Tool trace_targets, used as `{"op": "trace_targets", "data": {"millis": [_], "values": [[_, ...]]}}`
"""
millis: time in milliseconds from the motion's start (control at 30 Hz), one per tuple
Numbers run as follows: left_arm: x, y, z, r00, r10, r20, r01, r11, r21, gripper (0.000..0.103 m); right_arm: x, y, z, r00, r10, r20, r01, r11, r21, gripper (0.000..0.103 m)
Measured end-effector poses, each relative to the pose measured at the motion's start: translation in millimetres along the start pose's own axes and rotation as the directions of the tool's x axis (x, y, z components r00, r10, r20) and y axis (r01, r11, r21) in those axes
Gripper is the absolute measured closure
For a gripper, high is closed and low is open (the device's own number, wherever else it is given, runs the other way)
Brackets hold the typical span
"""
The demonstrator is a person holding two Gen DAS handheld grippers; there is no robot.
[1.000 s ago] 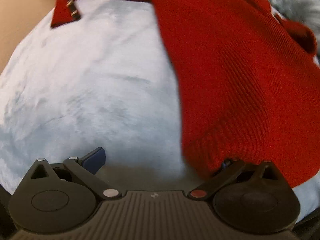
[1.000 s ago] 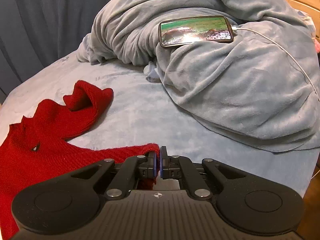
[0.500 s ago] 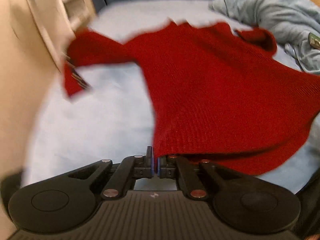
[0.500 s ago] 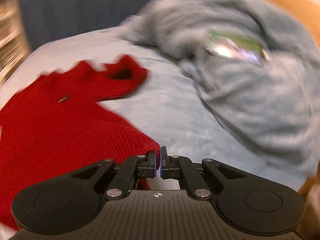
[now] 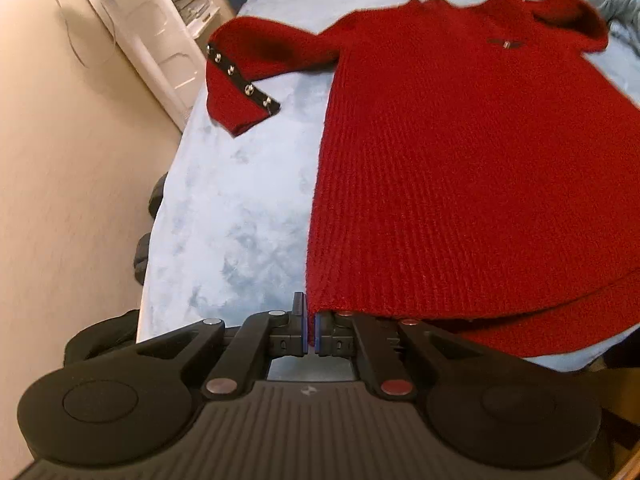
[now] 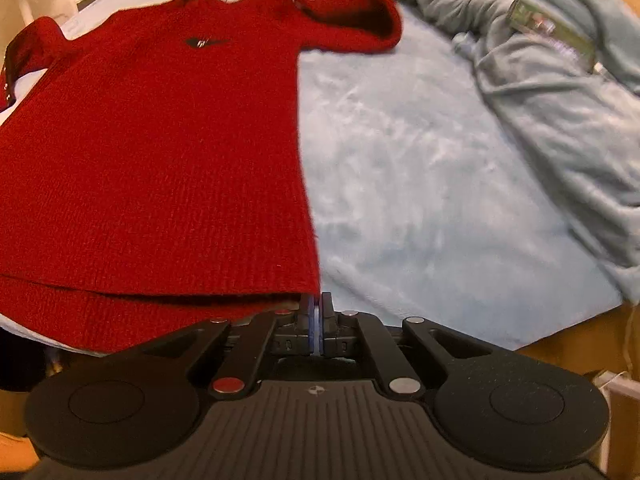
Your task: Fold small clothes
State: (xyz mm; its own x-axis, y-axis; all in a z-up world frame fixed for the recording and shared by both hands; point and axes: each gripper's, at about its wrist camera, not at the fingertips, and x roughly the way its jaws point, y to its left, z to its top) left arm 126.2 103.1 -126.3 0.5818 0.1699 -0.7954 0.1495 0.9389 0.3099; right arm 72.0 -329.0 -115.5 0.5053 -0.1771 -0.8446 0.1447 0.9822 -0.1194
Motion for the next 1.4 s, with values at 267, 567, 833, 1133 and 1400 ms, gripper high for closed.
{"op": "trace_targets", "data": {"millis": [267,567,833,1133,1400], "values": [[-3.9,-2.5,-2.9,1.000,-0.019,0.022,0.019,1.000,-0.014,0.099,-18.0,-36.6,-5.7,0.995,0.078,0.054,-0.085,0.987,0.136,0.102],[2.2,8.2,-17.2,0.996,-0.025,-0.081,0.018,0.997,-0.081,0.007,23.7,-13.2,8.2,0.986,0.164,0.009,-0.161,0.961,0.227,0.046],[-14.8,52.7,-12.4,0.998,-0.007,0.065,0.028,0.941,-0.338,0.000,89.5,2.6,16.5,0.958,0.250,-0.141,-0.203,0.938,0.283,0.033],[71.5,-9.0,26.3,0.961,-0.179,-0.212,0.133,0.968,-0.213,0.001,72.2,31.2,10.0,0.954,0.276,-0.116,-0.267,0.960,0.087,0.083],[34.8,8.9,31.1,0.946,-0.301,-0.120,0.270,0.937,-0.224,0.081,32.9,10.7,11.8,0.959,0.279,-0.047,-0.277,0.960,0.045,0.088]]}}
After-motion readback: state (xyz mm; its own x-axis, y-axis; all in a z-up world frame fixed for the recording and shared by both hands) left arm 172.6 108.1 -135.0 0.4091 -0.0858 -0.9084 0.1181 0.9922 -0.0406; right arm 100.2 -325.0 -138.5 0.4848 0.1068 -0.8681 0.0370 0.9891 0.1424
